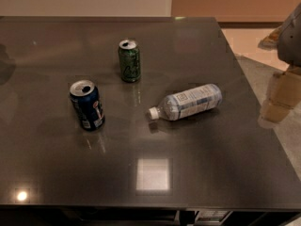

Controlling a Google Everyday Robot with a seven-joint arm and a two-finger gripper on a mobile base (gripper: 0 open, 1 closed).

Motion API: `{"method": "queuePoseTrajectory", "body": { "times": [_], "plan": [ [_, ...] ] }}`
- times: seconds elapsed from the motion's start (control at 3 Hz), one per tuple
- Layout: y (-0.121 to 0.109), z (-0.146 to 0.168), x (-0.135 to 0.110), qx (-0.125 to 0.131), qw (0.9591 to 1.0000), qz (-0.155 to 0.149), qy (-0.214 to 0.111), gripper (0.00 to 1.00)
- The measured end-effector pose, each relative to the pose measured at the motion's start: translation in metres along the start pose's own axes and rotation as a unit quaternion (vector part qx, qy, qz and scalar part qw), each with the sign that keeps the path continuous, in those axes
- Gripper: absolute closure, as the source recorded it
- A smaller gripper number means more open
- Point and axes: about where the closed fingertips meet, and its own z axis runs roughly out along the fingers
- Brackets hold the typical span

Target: Knock green can over

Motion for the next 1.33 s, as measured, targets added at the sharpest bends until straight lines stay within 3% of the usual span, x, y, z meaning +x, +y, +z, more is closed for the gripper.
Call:
{"method": "queuePoseTrajectory", "body": {
  "times": [0.33,0.67,1.33],
  "plan": [
    [0.0,0.0,0.0,0.0,1.0,0.0,0.0,0.0],
    [-0.013,0.008,-0.018,-0.007,0.9998,0.003,-0.02,0.0],
    [-0.057,0.041,-0.094,-0.025,0.9953,-0.001,-0.093,0.0]
  ]
}}
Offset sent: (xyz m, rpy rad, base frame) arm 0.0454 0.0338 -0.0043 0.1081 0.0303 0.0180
